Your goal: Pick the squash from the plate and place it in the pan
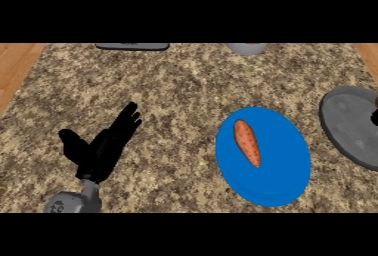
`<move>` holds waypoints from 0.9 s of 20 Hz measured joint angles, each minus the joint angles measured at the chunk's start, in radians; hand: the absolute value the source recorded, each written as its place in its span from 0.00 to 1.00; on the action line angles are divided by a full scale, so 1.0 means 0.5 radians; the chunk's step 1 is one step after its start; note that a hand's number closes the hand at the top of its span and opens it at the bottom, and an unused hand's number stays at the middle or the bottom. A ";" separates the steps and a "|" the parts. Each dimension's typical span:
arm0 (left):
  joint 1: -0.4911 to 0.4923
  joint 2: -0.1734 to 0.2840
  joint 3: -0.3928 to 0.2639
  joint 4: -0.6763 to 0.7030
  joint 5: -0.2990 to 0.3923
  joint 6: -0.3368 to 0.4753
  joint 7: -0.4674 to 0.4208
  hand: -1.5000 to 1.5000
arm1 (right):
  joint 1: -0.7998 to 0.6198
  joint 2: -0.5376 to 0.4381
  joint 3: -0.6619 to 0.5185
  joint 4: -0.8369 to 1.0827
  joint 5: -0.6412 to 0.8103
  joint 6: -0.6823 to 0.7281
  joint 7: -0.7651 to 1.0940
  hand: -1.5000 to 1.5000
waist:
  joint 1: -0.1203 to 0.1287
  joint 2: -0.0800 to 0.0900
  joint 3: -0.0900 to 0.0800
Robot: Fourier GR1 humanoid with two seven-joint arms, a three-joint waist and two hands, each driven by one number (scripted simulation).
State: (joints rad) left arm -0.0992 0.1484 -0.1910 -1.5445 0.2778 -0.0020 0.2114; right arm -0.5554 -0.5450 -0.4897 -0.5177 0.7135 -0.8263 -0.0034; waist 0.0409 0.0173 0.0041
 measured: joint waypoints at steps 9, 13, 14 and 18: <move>-0.012 -0.012 0.000 -0.028 -0.003 0.000 0.030 0.50 | -0.096 -0.092 -0.143 0.413 -0.144 0.274 -0.205 0.00 | 0.019 0.009 0.008; 0.022 -0.019 -0.003 0.003 -0.021 -0.001 -0.005 0.50 | -0.108 -0.046 -0.334 0.330 -0.392 0.352 -0.527 0.00 | -0.009 0.003 0.010; 0.029 -0.020 -0.008 -0.007 -0.023 0.001 0.000 0.50 | -0.110 -0.046 -0.391 0.308 -0.464 0.389 -0.599 0.00 | -0.015 0.000 0.010; 0.050 -0.027 -0.006 -0.008 -0.034 0.004 -0.024 0.50 | -0.087 -0.078 -0.599 0.311 -0.720 0.586 -0.829 0.00 | -0.024 -0.003 0.008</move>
State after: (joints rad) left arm -0.0742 0.1348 -0.1939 -1.5486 0.2609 -0.0002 0.1995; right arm -0.5987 -0.5843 -0.7890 -0.3622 0.3535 -0.5333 -0.4180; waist 0.0291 0.0158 0.0082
